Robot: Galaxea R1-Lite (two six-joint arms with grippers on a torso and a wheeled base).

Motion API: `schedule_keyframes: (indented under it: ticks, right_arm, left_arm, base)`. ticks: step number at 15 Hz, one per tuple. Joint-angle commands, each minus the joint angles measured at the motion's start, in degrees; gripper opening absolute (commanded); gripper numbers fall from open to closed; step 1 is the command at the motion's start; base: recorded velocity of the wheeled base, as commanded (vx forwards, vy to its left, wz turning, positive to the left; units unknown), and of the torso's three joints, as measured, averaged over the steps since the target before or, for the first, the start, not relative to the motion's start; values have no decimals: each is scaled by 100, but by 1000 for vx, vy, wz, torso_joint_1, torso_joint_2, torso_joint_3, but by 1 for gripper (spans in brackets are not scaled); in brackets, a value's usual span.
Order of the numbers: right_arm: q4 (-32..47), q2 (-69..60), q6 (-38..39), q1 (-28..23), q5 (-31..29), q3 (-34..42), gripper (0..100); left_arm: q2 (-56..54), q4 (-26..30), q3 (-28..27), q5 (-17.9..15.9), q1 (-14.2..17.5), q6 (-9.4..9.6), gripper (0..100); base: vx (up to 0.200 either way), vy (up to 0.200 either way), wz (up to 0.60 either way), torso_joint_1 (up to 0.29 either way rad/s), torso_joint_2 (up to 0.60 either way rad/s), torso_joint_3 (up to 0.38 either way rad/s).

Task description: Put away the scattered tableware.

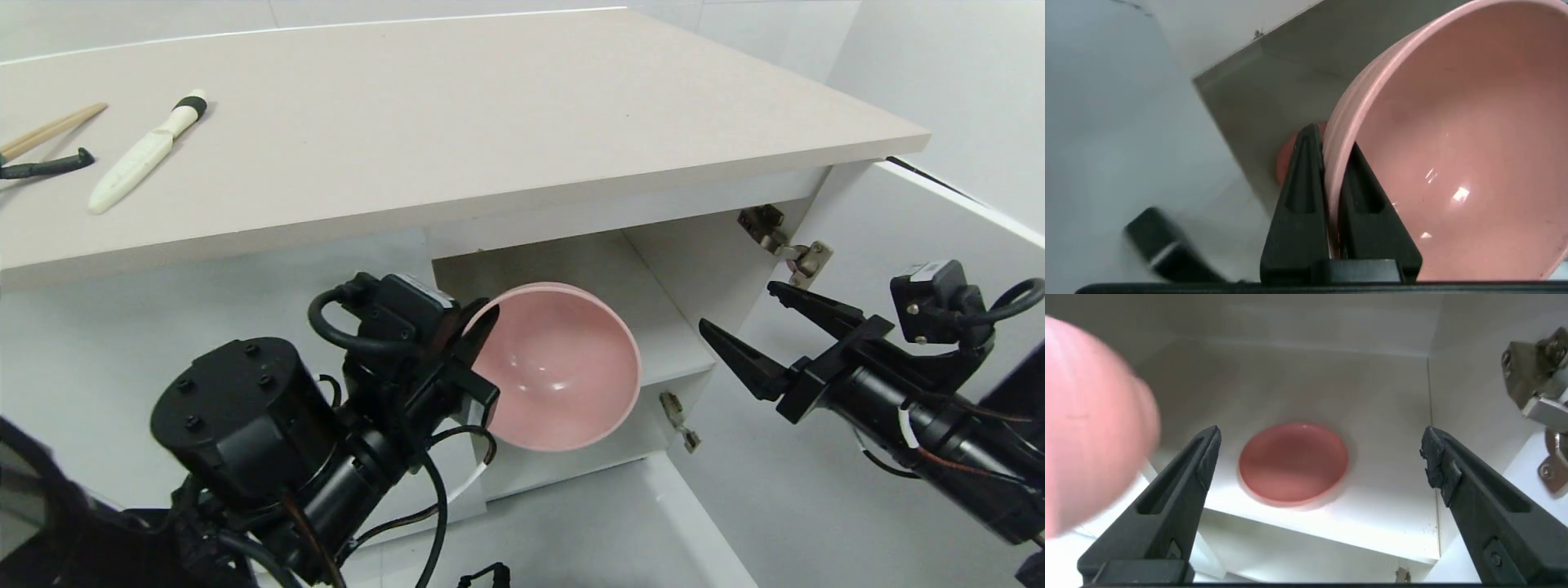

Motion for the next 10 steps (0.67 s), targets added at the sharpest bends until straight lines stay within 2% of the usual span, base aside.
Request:
schedule_keyframes:
  ticks: [1, 2, 3, 4, 5, 6, 8, 10]
  right_arm:
    - [-8, -15, -3, 16, 3, 0, 100]
    - [-8, -15, -3, 16, 3, 0, 100]
    - [-8, -112, 5, 16, -6, -17, 100]
    - [-8, -156, 5, 42, -6, 0, 100]
    - [-8, -200, 5, 51, -6, 9, 100]
    - [-8, -235, 14, 191, 3, 97, 100]
    - [-8, -217, 32, 455, -6, 176, 100]
    - [-8, -191, 32, 525, -6, 229, 100]
  left_arm:
    - [653, -247, -257, 353, -82, 89, 0]
    - [653, -247, -257, 353, -82, 89, 0]
    - [838, -353, -424, 590, -162, 115, 0]
    - [908, -353, -521, 643, -179, 133, 0]
    - [961, -344, -574, 678, -188, 194, 0]
    - [1084, -423, -679, 775, -197, 432, 0]
    - [1312, -581, -811, 757, -214, 572, 0]
    - [1444, -581, -978, 757, -293, 590, 0]
  base:
    - [0, 0, 0, 0, 0, 0]
    - [0, 0, 0, 0, 0, 0]
    - [0, 0, 0, 0, 0, 0]
    - [0, 0, 0, 0, 0, 0]
    - [0, 0, 0, 0, 0, 0]
    - [0, 0, 0, 0, 0, 0]
    - [0, 0, 0, 0, 0, 0]
    - [0, 0, 0, 0, 0, 0]
